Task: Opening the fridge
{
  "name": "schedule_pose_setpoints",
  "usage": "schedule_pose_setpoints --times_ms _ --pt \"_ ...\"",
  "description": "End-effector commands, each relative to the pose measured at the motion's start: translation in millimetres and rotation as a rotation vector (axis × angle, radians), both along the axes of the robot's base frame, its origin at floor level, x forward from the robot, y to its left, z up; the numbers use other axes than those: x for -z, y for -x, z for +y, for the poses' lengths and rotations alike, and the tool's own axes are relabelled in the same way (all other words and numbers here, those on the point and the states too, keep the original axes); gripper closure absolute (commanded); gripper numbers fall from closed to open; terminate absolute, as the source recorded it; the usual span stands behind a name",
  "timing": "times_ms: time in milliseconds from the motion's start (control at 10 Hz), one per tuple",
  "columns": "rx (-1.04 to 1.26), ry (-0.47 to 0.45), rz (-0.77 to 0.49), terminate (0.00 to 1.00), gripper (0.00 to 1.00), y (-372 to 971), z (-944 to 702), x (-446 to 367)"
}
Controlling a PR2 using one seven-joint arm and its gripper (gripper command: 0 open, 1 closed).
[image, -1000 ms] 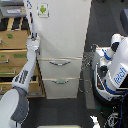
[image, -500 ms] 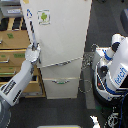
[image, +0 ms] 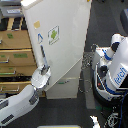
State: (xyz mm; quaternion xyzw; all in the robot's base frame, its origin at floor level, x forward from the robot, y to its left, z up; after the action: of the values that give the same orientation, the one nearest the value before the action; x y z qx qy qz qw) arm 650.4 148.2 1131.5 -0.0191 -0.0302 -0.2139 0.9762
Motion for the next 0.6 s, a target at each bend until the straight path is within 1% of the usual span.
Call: schedule_pose_setpoints --times_ms 100,200,300,400,500,600 --pt "0.560 0.161 -0.124 0.00 1.00 329 -487 -103" --pt "0.710 0.267 -0.090 0.00 1.00 382 -587 -131" --pt "0.848 0.285 -0.099 0.00 1.00 427 -614 -153" --pt "0.776 0.239 -0.135 0.00 1.00 393 -571 -149" --pt "0.543 0.167 -0.180 0.00 1.00 300 -455 -136" --pt "0.409 0.074 -0.205 0.00 1.00 246 -377 -121"
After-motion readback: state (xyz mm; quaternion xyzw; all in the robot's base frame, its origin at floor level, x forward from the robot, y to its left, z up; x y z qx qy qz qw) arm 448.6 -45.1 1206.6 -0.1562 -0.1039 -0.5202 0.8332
